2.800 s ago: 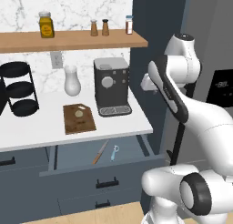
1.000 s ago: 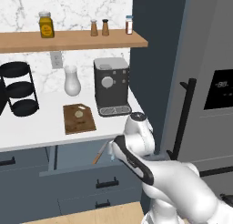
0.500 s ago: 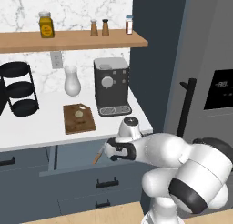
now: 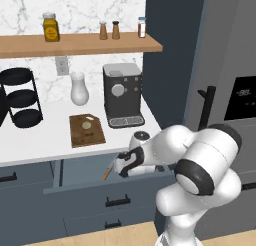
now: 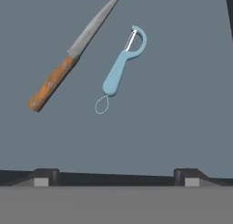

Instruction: Place the appropriate cutting tool for cutting the garlic skin on the cutting board.

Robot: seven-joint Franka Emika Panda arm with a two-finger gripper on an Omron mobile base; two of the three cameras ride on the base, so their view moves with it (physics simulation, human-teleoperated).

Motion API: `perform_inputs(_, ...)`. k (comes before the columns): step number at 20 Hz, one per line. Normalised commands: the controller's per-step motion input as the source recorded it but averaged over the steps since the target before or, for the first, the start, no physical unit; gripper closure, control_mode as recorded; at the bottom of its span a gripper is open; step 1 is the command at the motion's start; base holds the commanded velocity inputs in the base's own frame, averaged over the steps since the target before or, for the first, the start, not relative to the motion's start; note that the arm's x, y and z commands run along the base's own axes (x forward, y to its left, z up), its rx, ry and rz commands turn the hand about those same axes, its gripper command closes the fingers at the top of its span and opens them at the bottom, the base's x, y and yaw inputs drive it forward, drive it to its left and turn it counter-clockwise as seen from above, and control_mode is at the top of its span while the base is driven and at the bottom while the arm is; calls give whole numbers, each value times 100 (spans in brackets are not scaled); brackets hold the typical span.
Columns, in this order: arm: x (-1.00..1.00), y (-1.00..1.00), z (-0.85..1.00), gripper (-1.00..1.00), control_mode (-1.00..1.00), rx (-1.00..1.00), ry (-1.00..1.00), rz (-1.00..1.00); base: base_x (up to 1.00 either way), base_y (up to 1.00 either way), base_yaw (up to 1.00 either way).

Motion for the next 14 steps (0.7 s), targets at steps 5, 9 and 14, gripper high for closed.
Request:
perform_inputs(5, -1, 0, -20, -100, -100, 0, 1, 0, 0, 0, 0)
perform_inputs(9, -31, 0, 0, -100, -100, 0, 5, 0, 0, 0, 0)
perform_inputs(14, -42, 0, -1, -100, -100, 0, 8, 0, 0, 0, 0)
